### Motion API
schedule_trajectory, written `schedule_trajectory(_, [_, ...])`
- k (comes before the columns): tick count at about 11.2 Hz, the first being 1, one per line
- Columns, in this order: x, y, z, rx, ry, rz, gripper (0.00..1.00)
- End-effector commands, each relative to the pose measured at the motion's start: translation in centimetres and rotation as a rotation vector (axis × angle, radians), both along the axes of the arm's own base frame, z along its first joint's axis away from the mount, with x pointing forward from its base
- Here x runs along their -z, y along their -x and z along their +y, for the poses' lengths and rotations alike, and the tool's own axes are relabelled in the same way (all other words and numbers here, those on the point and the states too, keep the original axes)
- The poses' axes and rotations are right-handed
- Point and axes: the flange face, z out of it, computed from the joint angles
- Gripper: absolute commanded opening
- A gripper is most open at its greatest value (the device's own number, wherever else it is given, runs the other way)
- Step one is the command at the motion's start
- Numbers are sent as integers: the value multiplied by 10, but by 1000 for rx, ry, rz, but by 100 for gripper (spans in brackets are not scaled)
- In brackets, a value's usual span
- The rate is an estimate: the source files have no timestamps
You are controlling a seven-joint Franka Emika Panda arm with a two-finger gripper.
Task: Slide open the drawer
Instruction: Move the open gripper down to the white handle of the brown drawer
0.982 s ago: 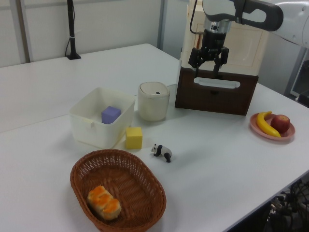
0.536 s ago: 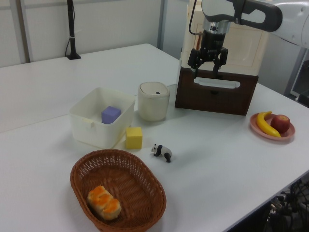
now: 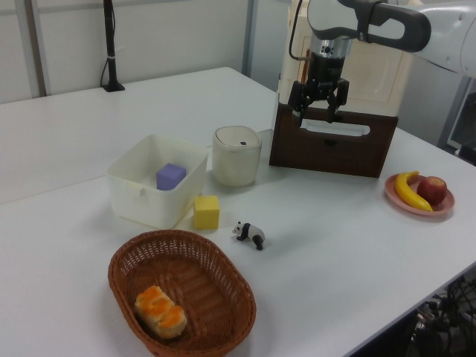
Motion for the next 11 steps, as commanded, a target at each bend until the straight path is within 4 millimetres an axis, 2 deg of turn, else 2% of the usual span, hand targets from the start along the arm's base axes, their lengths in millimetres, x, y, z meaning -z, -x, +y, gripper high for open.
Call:
schedule_trajectory(1, [7,-6,2,-37,19,-25,80])
schedule_trajectory(2, [5,-7,1,-51,21,-35,70])
schedule_trajectory(3, [4,-7,0,-52,23,-37,71])
schedule_trajectory(4, [5,-7,-7,-77,47,-35,78])
schedule_trajectory(6, [4,-10,-19,-202,130,-55,79])
schedule_trajectory(8, [-5,-17,-42,-273,227,-124,79])
schedule_trajectory(10, [15,-36,-61,-352,319,-141,79])
schedule_trajectory(11, [27,-45,-63,-380,365,-146,79])
